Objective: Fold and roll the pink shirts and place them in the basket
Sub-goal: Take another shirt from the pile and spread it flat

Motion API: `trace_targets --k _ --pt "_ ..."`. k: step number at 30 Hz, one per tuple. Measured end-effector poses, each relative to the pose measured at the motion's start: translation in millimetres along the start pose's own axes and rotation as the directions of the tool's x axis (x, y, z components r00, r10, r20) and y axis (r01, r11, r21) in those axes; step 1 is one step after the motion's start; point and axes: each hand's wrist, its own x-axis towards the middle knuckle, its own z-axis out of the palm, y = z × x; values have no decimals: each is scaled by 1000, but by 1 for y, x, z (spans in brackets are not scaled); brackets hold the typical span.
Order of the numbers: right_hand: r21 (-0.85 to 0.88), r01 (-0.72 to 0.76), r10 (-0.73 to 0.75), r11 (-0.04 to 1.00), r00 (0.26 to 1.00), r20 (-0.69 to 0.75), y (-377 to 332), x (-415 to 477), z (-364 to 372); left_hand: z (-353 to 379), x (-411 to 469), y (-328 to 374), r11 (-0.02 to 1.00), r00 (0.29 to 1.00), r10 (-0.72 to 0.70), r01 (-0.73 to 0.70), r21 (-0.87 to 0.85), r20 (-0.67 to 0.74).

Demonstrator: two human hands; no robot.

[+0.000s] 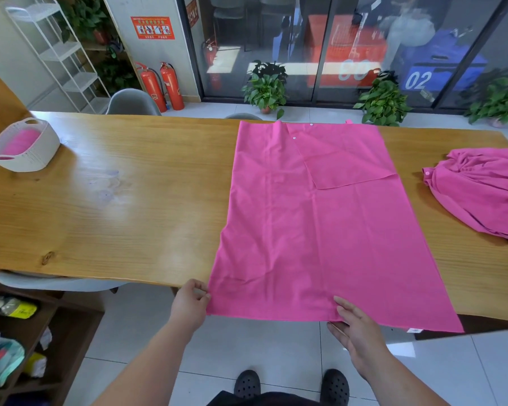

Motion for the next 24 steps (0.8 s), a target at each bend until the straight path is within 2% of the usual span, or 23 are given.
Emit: trace_targets --k 1,3,5,7,11,15,19,22,24 --pt "-14 -3 3 1000 1000 15 -1 0 0 -3 0 3 1000 1000 -4 4 -26 17" --pt "-36 -3 4 999 999 34 0 2 -2 -8 -2 11 976 997 -17 34 -215 79" --pt "-33 7 -6 999 999 35 2 4 -2 -14 -5 17 896 990 -7 70 -439 143" --pt "-6 24 -24 1000 1000 15 3 6 -3 -19 -5 15 835 991 -8 81 -545 134" --pt "32 41 -41 999 999 -2 4 4 -3 -23 -4 2 854 992 -66 113 -508 111" --pt "37 52 -52 998 999 -1 2 0 1 -21 -4 -3 942 991 -76 107 -318 110" --pt "44 85 -84 995 996 -19 -3 -4 2 -25 -5 19 972 961 -22 85 -219 275" --pt "96 101 -99 990 995 -22 -9 -8 2 -38 -12 71 927 923 121 27 -374 366" --pt "181 91 -91 979 996 -9 -13 -9 4 -49 -22 115 828 868 321 -63 -557 379"
